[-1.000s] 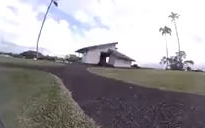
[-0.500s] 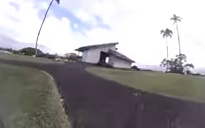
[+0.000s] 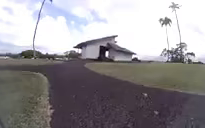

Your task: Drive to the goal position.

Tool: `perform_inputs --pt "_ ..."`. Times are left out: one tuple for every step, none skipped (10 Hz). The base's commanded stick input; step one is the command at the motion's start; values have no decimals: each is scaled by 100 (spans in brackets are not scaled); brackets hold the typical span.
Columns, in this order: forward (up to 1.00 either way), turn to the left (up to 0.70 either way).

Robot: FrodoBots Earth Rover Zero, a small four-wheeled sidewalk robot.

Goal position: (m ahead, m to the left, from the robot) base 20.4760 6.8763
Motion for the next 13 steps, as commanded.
perform_inputs --pt "85 33" --pt "85 33" --pt "85 33" --pt "85 33" --pt "85 33" --pt "85 33" --pt "85 9" --pt "85 0" --pt "85 0" --pt "85 0" --pt "85 0" --pt "85 0" --pt "85 0"
